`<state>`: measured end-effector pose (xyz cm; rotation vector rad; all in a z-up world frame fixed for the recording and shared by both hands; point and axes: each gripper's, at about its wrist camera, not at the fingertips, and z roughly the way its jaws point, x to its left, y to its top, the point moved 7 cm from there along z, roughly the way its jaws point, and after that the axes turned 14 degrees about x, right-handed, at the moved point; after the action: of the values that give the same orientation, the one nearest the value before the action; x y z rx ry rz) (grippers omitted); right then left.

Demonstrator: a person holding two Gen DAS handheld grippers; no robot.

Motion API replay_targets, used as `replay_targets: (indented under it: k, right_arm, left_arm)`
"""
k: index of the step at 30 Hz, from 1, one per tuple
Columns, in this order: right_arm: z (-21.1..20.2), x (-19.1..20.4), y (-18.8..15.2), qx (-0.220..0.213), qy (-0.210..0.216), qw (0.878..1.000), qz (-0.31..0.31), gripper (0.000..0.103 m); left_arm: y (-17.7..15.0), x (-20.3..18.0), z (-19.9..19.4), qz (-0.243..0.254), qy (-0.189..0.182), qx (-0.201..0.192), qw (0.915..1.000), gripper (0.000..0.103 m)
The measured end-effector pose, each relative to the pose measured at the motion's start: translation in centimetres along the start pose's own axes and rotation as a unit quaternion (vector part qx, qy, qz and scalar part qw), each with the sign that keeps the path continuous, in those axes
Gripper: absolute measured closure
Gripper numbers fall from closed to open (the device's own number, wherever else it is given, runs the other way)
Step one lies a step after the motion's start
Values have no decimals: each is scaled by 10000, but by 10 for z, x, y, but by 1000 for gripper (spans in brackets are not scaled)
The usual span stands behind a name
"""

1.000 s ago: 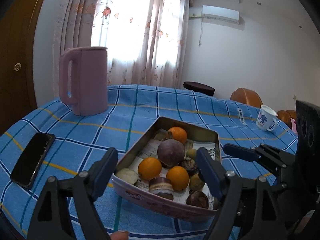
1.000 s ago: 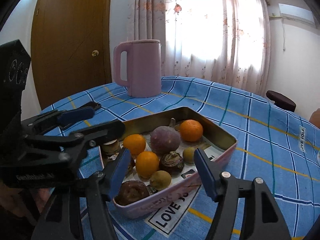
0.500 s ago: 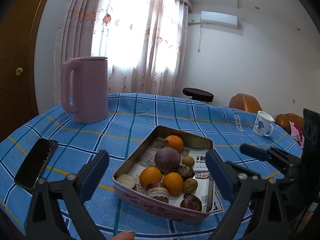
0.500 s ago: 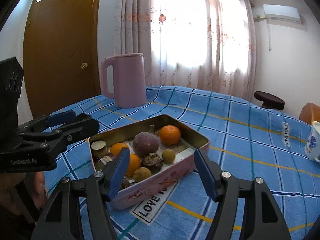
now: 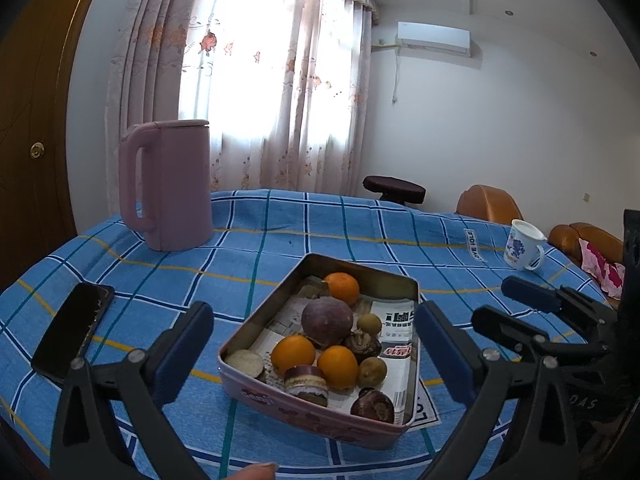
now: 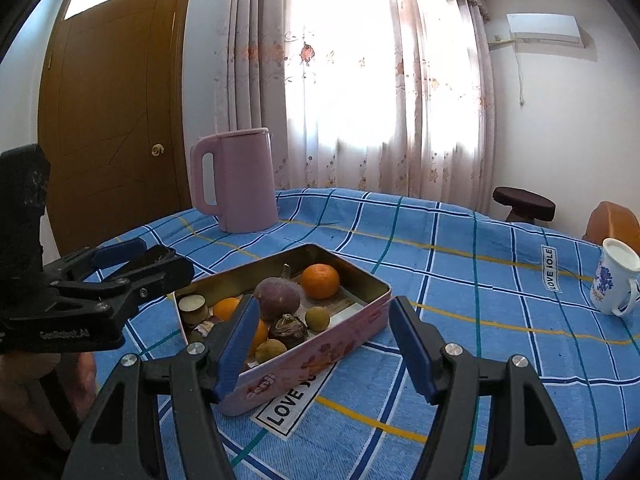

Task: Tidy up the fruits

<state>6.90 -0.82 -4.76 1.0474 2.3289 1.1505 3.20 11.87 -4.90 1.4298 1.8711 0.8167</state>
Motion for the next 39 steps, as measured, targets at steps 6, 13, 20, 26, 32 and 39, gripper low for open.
replay_targets:
  k: [6,13,20,26,32,39]
  right_arm:
    - [-9,-2,1,-67,-55,10000,28,34]
    - [-18,-1,0,-142,-88,9999,-24,34]
    - [-26,-2,-1,-233,-149,9996,-82,34]
    - [-29,-7,-2,-280,-155,9995,-7,34]
    - [-31,-8,-3,-307,-156,9994,15,34]
    - [-36,-12,-3,-381,-173,9991,47,34]
  left_arm:
    - [0,-3,-1,22,-23,2,10000,0]
    - [1,-8,-3,69,30,-6,10000,0]
    - [1,-16,-5,166,-1,-6,9999,0]
    - [1,-19,-5,234,51,4,9997,0]
    - [2,-20,-6,249,75,-16,9997,0]
    - [3,-24,-9,359,297,-28,9989,0]
